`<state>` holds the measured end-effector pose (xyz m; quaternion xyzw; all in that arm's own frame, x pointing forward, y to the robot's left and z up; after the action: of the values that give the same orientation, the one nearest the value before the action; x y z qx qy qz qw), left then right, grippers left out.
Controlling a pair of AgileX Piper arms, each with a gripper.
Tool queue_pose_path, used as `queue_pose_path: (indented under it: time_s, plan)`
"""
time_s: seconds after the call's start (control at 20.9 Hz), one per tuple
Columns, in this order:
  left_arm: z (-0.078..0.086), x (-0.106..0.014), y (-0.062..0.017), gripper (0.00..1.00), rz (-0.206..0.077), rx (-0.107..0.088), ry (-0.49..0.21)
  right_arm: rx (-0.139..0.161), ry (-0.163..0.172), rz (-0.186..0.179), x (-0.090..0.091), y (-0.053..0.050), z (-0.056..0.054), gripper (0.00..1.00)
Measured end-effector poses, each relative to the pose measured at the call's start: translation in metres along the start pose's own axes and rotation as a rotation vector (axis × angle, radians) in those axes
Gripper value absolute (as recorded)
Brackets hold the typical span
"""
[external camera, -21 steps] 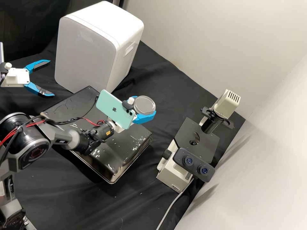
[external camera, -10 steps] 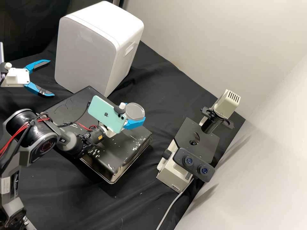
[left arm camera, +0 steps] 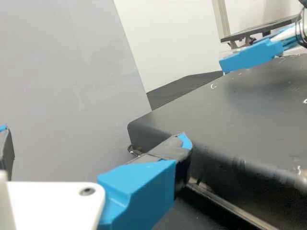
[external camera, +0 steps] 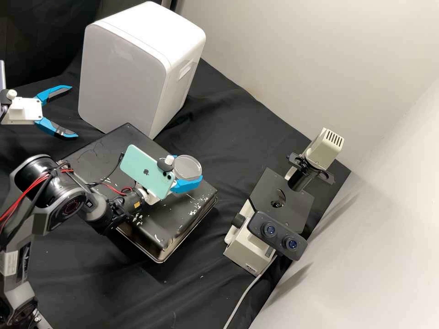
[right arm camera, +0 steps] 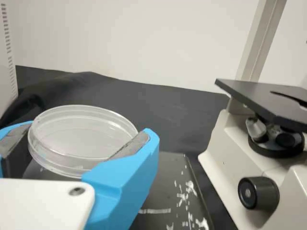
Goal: Place the petri dish on the bench
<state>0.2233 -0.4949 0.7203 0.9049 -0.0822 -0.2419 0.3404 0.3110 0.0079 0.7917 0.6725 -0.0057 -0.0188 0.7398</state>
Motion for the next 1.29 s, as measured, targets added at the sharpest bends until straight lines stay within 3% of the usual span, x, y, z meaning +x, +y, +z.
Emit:
queue_pose_path:
  time_s: [0.24,0.86,1.29]
  plan:
    - [0.0,0.0,0.0,1.0,0.0,0.0,0.0,-0.003,-0.012,-0.013,-0.01,-0.009,0.008,0.0]
    - [0.0,0.0,0.0,1.0,0.0,0.0,0.0,-0.002,-0.008,-0.007,-0.015,-0.013,0.012,0.0]
    - [0.0,0.0,0.0,1.0,0.0,0.0,0.0,-0.003,0.011,0.007,-0.027,-0.005,0.006,0.0]
